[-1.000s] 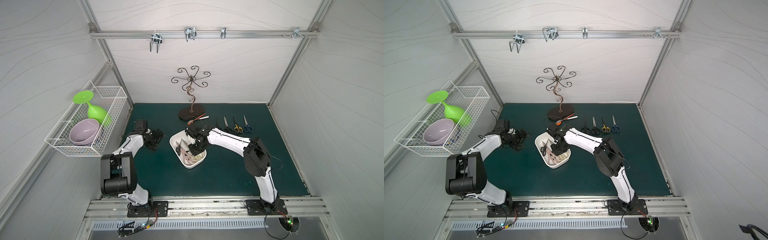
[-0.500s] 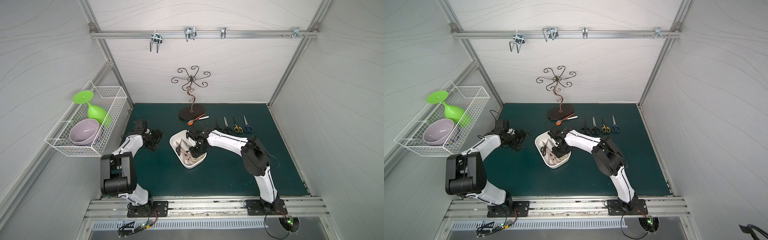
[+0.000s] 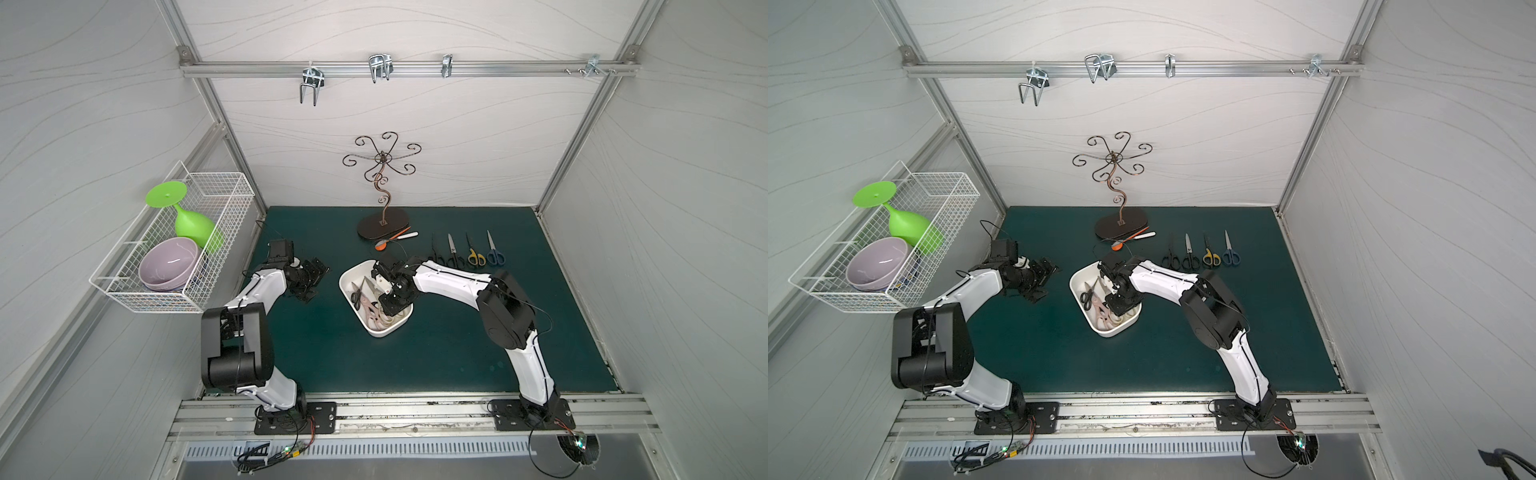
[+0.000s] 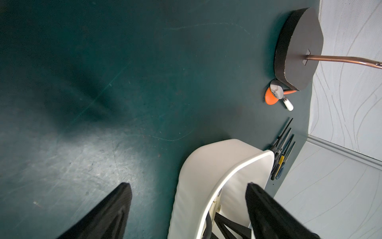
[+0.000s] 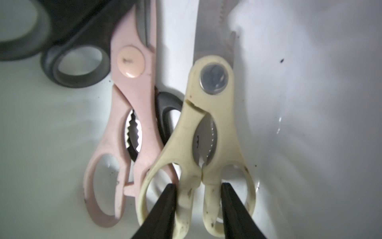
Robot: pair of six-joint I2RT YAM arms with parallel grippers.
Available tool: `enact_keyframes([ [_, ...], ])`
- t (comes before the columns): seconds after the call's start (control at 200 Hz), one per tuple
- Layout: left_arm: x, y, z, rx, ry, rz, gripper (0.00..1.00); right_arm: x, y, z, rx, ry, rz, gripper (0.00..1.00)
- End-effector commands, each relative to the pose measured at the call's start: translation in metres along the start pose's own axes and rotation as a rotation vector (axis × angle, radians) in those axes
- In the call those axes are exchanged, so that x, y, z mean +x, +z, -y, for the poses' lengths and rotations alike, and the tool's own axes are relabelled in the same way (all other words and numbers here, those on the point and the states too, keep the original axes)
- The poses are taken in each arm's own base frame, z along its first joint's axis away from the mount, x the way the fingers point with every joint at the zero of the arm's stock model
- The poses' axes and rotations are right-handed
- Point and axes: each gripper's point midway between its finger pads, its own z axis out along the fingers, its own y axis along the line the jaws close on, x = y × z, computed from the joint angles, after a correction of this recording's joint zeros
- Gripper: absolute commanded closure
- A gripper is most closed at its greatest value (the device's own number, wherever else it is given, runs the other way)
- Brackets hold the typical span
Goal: Take the scissors out of the storage box
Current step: Pick up the scissors from the storage box.
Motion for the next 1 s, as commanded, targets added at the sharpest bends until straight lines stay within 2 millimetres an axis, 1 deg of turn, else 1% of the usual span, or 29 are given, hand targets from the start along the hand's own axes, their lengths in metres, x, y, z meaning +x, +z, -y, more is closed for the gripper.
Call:
enact_keyframes([
  [0.0, -0.004, 0.002, 0.001, 0.009, 0.004, 0.007, 0.09, 0.012, 0.022, 0.002, -0.023, 0.000, -0.064, 0.61],
  [0.185, -0.004, 0.002, 0.002, 0.013, 0.004, 0.007, 0.09, 0.017, 0.035, 0.006, -0.009, 0.016, -0.091, 0.61],
  [0.33, -0.004, 0.002, 0.002, 0.016, 0.003, 0.006, 0.09, 0.019, 0.044, 0.009, 0.002, 0.016, -0.101, 0.58],
  [0.49, -0.004, 0.002, 0.002, 0.014, 0.003, 0.006, 0.09, 0.017, 0.043, 0.009, 0.015, 0.016, -0.087, 0.60],
  [0.575, -0.004, 0.002, 0.003, 0.017, 0.004, 0.006, 0.09, 0.016, 0.041, 0.009, 0.017, 0.019, -0.082, 0.64],
  [0.66, -0.003, 0.002, 0.002, 0.016, 0.003, 0.005, 0.09, 0.014, 0.035, 0.008, 0.016, 0.021, -0.067, 0.71],
  [0.755, -0.003, 0.002, 0.002, 0.016, 0.002, 0.005, 0.09, 0.012, 0.027, 0.006, 0.019, 0.025, -0.061, 0.76],
  [0.84, -0.004, 0.002, 0.002, 0.015, 0.000, 0.006, 0.09, 0.009, 0.014, 0.006, 0.027, 0.036, -0.061, 0.80],
  [0.995, -0.003, 0.002, 0.002, 0.017, 0.000, 0.004, 0.09, 0.005, -0.011, 0.005, 0.036, 0.052, -0.059, 0.83],
])
